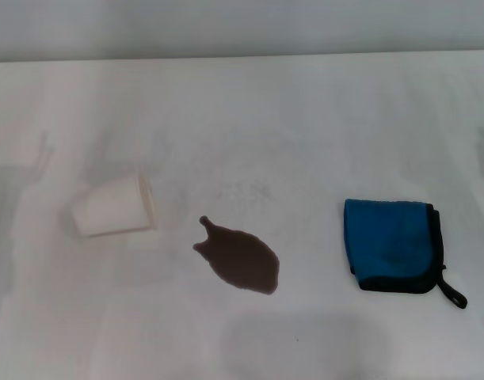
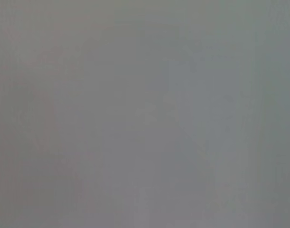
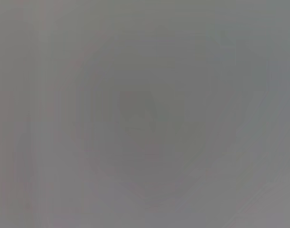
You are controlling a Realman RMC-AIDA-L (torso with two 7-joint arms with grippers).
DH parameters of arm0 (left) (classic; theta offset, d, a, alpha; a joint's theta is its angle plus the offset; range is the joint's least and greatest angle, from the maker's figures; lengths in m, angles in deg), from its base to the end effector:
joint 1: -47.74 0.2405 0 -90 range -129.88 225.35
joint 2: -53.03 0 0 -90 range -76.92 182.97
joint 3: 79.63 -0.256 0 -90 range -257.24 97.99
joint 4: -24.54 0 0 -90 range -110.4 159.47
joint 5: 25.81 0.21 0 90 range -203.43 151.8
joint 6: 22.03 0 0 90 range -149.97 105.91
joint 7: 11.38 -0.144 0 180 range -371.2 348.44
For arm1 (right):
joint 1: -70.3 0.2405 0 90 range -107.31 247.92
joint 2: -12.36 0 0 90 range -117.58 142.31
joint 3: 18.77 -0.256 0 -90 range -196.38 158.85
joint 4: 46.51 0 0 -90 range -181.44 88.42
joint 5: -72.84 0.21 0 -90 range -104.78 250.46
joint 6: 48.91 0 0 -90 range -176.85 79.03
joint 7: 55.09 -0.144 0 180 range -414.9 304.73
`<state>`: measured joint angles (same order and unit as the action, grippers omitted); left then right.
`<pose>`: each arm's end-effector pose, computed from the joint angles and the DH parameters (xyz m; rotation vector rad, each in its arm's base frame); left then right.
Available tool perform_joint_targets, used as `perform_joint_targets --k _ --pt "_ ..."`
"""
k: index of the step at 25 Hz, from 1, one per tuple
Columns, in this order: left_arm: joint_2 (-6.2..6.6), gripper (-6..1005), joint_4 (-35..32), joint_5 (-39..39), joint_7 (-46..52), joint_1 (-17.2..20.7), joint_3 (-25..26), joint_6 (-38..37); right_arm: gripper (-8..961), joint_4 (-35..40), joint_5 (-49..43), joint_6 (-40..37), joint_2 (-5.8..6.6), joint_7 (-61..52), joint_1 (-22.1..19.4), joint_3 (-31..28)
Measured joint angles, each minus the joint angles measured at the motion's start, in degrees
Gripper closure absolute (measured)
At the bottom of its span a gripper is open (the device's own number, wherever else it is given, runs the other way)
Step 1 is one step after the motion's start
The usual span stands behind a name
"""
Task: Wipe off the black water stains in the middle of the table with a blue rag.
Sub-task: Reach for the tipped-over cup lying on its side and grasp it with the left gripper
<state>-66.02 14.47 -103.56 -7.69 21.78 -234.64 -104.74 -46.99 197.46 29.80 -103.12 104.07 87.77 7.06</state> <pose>-0.3036 0.3213 0.0059 -1.4491 -0.3616 -0.8490 0.3926 0.2690 0.0455 -1.4485 0.5950 0.7101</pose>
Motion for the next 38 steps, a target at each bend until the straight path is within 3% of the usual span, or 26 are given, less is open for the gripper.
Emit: perform_joint_targets --k 17,27,32,38 --pt "-0.03 112 -1.48 0.37 1.34 -1.4 -0.13 1.2 532 -1.03 -0.18 4.81 0.05 -0.18 -1.12 0.3" --pt "-0.14 111 -2.26 0.27 1.99 2.57 0.59 -5.72 532 -1.36 0.0 2.99 0.0 0.01 -1.02 0.14" --pt "1.23 112 -2.34 4.89 7.16 2.49 0.26 -4.87 533 -1.45 0.09 2.27 0.0 0.14 -1.03 0.03" --pt "5.58 111 3.55 12.74 25.75 0.73 -0.32 -1.7 533 -2.1 0.27 2.31 0.0 -0.22 -1.5 0.0"
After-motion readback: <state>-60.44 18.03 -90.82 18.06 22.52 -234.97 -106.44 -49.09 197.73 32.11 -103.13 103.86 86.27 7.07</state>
